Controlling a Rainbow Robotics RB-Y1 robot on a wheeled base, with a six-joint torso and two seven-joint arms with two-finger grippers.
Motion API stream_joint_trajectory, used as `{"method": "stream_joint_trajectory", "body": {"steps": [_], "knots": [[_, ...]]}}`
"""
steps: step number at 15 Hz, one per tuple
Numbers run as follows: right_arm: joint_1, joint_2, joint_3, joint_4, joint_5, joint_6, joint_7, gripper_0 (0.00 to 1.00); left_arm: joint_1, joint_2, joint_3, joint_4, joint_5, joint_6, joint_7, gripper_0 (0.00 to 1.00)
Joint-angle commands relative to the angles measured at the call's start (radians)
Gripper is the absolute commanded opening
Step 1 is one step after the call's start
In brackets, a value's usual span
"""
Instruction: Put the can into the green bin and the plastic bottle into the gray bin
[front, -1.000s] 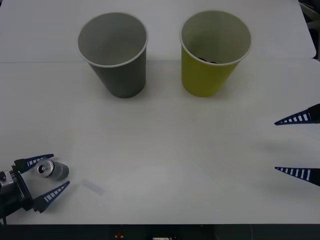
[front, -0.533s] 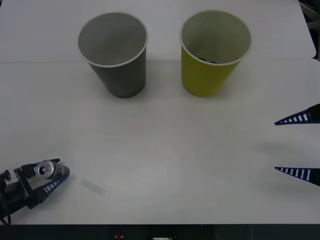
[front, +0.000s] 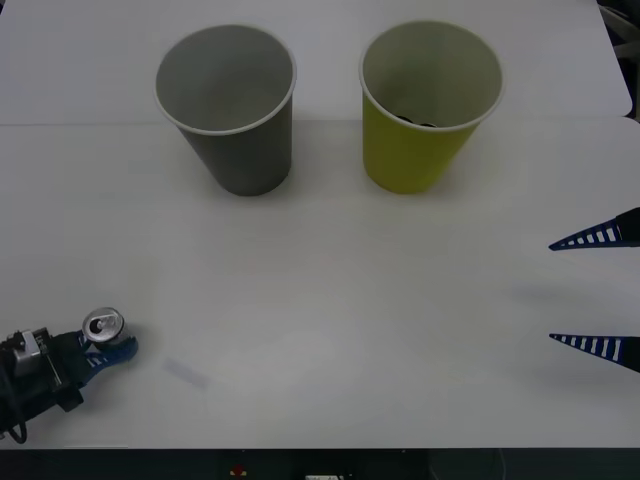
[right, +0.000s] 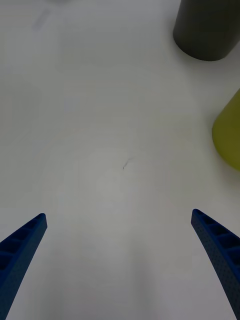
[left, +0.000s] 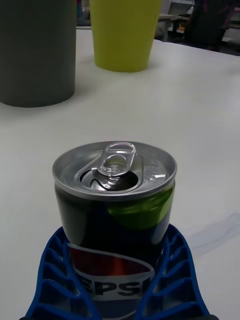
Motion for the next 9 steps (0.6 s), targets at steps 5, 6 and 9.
{"method": "stream_joint_trajectory", "body": {"steps": [5, 6, 9], "knots": [[0.0, 0.0, 0.0, 0.0, 0.0, 0.0, 0.0, 1.0, -0.003, 0.04, 0.31, -0.08, -0.41, -0.046, 0.271, 0.0], [0.0, 0.0, 0.0, 0.0, 0.0, 0.0, 0.0, 1.0, -0.003, 0.042, 0.356, -0.087, -0.467, -0.057, 0.305, 0.0], [0.0, 0.0, 0.0, 0.0, 0.0, 0.0, 0.0, 1.0, -0.003, 0.048, 0.514, -0.144, -0.654, -0.089, 0.441, 0.0]]}}
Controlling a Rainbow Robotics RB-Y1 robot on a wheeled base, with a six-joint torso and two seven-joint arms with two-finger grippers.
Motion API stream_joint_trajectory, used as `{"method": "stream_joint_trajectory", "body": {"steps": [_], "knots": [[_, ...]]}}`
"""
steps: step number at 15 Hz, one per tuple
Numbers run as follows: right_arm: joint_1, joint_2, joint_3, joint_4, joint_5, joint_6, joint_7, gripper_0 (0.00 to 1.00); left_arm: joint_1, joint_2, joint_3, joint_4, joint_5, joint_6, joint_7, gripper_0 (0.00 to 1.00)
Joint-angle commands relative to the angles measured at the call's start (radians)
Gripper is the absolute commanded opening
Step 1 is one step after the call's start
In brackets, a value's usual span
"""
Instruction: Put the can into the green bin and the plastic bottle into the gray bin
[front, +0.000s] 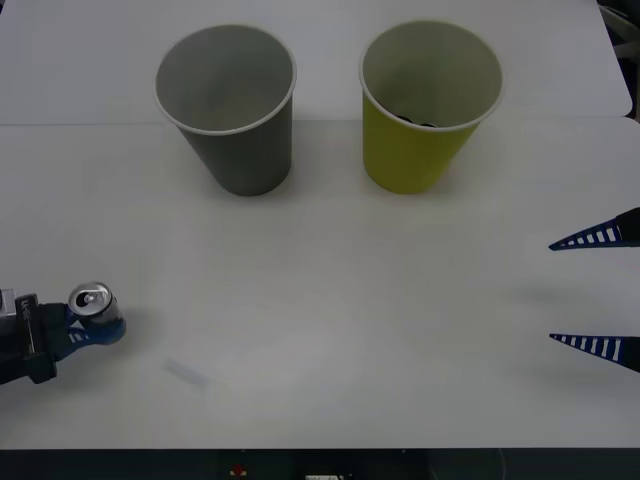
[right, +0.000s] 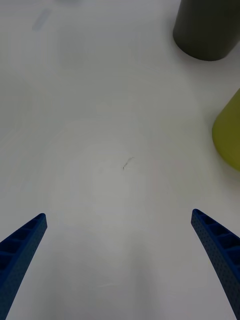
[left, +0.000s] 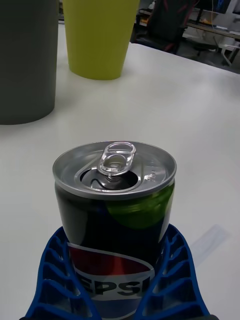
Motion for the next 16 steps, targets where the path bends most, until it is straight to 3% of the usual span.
{"method": "stream_joint_trajectory", "body": {"steps": [1, 5, 9, 13, 16], "knots": [[0.0, 0.0, 0.0, 0.0, 0.0, 0.0, 0.0, 1.0, 0.0, 0.003, 0.144, -0.059, -0.177, -0.03, 0.133, 0.0], [0.0, 0.0, 0.0, 0.0, 0.0, 0.0, 0.0, 1.0, 0.002, 0.003, 0.316, -0.163, -0.383, -0.093, 0.357, 0.0], [0.0, 0.0, 0.0, 0.0, 0.0, 0.0, 0.0, 1.0, 0.003, 0.004, 0.405, -0.309, -0.489, -0.114, 0.581, 0.0], [0.0, 0.0, 0.0, 0.0, 0.0, 0.0, 0.0, 1.0, 0.034, 0.004, 0.485, -0.508, -0.579, -0.106, 0.844, 0.0], [0.0, 0.0, 0.0, 0.0, 0.0, 0.0, 0.0, 1.0, 0.092, 0.014, 0.555, -0.744, -0.659, -0.056, 1.086, 0.0]]}}
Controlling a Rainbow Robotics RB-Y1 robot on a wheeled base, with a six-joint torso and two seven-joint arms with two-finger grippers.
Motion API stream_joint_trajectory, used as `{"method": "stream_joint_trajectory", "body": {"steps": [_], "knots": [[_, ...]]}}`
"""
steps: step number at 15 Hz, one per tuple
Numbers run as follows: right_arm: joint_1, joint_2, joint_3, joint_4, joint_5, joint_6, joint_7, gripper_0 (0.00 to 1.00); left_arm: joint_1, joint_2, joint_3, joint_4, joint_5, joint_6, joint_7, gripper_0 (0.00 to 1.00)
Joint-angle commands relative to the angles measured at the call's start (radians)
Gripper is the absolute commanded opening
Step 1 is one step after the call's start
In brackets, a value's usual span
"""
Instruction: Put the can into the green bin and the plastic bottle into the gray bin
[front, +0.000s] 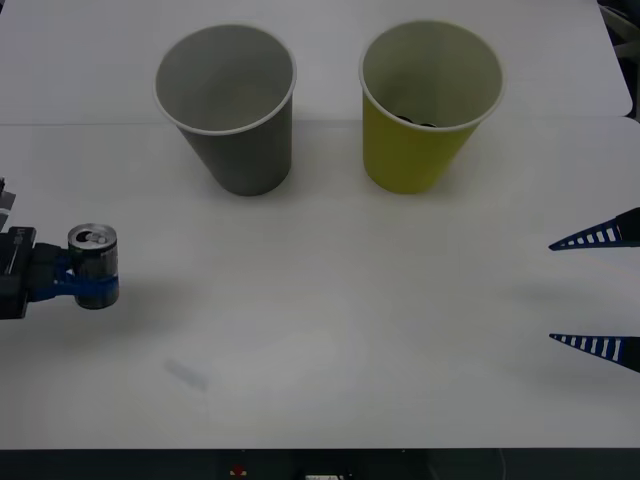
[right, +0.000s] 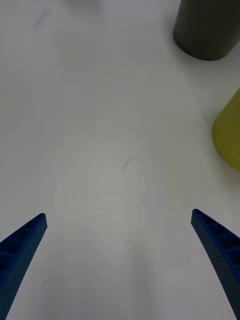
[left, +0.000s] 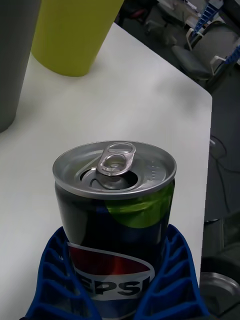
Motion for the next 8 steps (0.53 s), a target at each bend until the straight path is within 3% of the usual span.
{"method": "stream_joint_trajectory", "body": {"steps": [1, 4, 8], "knots": [[0.0, 0.0, 0.0, 0.0, 0.0, 0.0, 0.0, 1.0, 0.049, 0.013, 0.047, -0.199, -0.058, 0.055, 0.2, 0.0], [0.0, 0.0, 0.0, 0.0, 0.0, 0.0, 0.0, 1.0, 0.053, 0.018, 0.051, -0.334, -0.086, 0.098, 0.403, 0.0], [0.0, 0.0, 0.0, 0.0, 0.0, 0.0, 0.0, 1.0, 0.053, 0.032, 0.053, -0.503, -0.187, 0.172, 0.68, 0.0]]}}
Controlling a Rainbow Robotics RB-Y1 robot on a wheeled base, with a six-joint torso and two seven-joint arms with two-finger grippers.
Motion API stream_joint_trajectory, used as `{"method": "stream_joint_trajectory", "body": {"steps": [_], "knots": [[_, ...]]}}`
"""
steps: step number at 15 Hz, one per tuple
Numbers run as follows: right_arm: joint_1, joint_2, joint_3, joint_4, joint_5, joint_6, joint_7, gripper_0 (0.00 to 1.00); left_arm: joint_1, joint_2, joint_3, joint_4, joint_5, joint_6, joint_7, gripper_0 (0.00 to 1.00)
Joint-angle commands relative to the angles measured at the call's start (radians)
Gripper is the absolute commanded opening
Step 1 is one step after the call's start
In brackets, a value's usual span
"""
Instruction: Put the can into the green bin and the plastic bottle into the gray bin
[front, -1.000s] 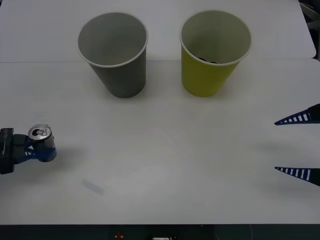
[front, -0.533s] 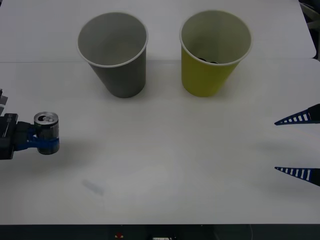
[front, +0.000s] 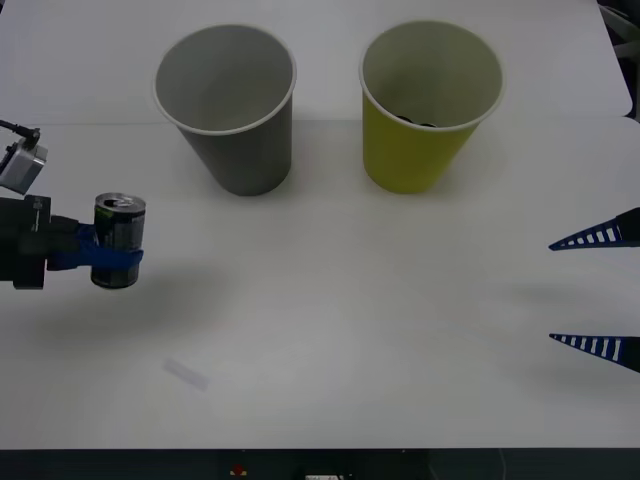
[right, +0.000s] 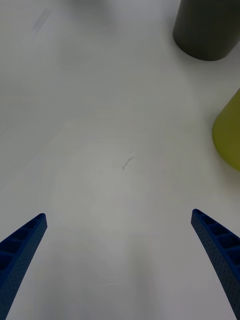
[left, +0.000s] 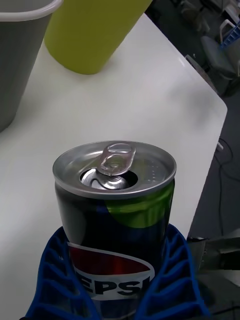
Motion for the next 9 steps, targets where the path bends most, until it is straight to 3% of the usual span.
{"method": "stream_joint_trajectory", "body": {"steps": [1, 5, 9], "knots": [[0.0, 0.0, 0.0, 0.0, 0.0, 0.0, 0.0, 1.0, 0.0, 0.004, 0.0, -0.123, -0.072, 0.052, 0.199, 0.0], [0.0, 0.0, 0.0, 0.0, 0.0, 0.0, 0.0, 1.0, -0.014, 0.001, -0.003, -0.35, -0.271, 0.113, 0.484, 0.0], [0.0, 0.0, 0.0, 0.0, 0.0, 0.0, 0.0, 1.0, -0.15, -0.005, -0.078, -0.39, -0.346, 0.125, 0.54, 0.0]]}}
